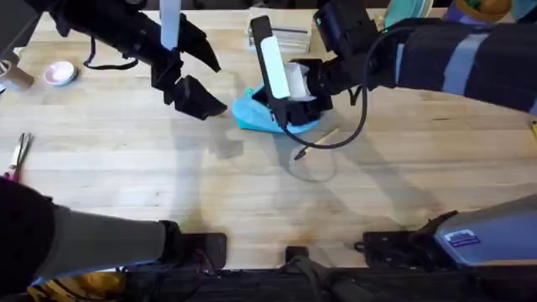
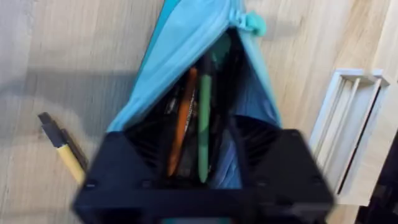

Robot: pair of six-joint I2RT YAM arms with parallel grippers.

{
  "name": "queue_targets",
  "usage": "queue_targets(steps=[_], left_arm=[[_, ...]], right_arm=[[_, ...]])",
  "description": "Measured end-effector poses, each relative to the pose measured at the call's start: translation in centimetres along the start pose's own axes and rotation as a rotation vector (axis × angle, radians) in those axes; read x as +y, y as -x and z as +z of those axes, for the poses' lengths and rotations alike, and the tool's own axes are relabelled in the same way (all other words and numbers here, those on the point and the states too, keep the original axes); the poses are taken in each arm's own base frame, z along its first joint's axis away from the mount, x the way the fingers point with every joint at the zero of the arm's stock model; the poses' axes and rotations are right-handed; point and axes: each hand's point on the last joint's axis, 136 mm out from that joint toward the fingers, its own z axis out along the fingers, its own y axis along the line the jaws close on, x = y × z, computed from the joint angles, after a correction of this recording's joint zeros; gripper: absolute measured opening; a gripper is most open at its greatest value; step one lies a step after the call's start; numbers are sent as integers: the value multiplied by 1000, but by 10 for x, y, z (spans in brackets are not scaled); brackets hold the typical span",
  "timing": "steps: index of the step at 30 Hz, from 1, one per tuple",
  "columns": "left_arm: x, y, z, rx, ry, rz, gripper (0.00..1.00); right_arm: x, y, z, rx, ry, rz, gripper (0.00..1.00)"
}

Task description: Unzip the bag, pick up the pens from the table one at a time and place them inside, then zip the bag closed.

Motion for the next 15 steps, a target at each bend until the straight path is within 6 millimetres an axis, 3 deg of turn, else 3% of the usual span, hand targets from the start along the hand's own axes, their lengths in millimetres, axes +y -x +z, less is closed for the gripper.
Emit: queue_targets(steps=[3,4,15], left_arm=[[0,0,0,0,0,0,993],[0,0,0,0,0,0,993],[0,0,0,0,0,0,993]], right_arm=[[-3,1,0,-3,-9,-4,922],[-4,1,-1,-4,-12,-9,979],[-6,3,-3,-5,-18,-11,998]])
